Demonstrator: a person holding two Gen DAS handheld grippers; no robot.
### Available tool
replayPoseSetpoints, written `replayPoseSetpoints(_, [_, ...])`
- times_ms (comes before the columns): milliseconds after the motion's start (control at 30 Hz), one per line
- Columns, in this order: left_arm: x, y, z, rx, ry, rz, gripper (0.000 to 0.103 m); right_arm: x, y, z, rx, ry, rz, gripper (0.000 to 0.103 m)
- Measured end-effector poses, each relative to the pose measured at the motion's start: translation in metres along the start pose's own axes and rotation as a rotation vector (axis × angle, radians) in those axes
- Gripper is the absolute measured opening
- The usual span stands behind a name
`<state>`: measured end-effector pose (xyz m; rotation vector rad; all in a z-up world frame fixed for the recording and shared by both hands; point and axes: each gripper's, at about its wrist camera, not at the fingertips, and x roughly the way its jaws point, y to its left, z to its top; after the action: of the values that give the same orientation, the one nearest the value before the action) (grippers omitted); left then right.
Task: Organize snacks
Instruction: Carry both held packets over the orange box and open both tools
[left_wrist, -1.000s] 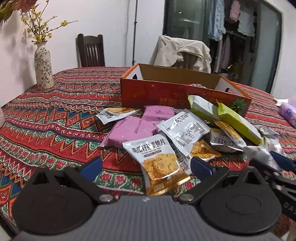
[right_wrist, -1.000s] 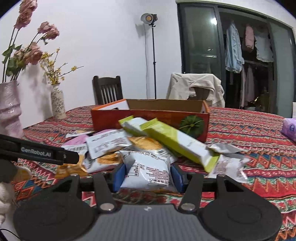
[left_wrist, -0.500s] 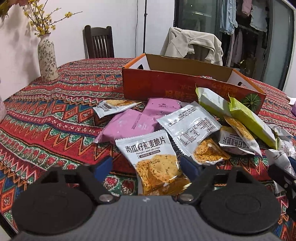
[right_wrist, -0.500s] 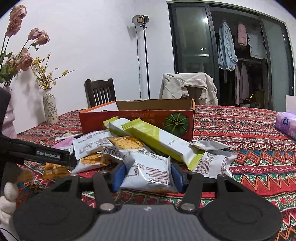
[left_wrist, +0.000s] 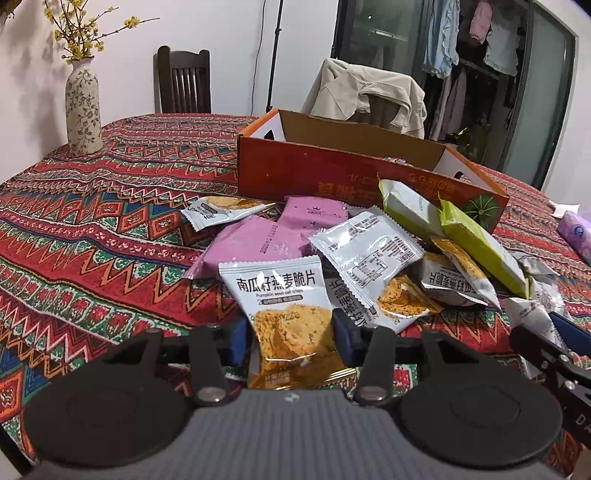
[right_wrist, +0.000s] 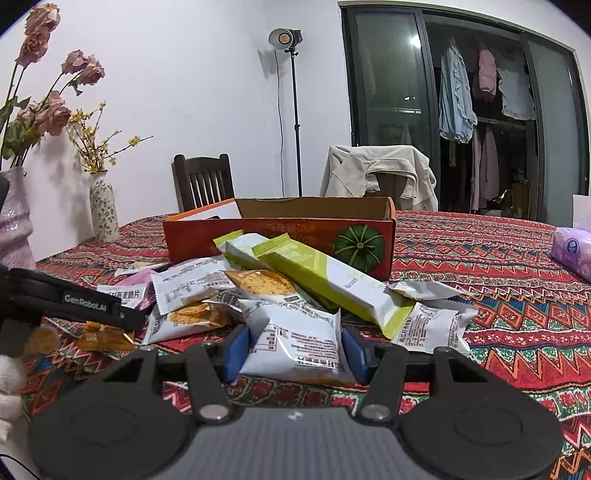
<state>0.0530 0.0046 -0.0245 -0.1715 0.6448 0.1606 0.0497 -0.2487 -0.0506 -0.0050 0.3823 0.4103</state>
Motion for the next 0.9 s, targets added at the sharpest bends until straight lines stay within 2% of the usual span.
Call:
replayPoseSetpoints(233, [-0.018,0.008,0.004,0.005,-0.054,-0.031,0.047,-0.004,0.006,0.006,-0.016,-0.013,-0.011,0.055])
replayPoseSetpoints(433, [-0.033,0.008,0.021,0.029,-0.133,-0.067,0.047,-0.005,0.011,0.023,-0.037,-0.047,-0.026,0.055])
replayPoseSetpoints(700, [-0.038,0.004,0.061,0.040,-0.245,-0.120,0.047,0.007,0.017,0.062,-0.062,-0.086,-0.062,0.055])
replayPoseSetpoints(900, [-0.031,-0.002,0.098,0.044,-0.289,-0.133,0.047,0.027,0.018,0.100,-0.062,-0.122,-0.083,0.055])
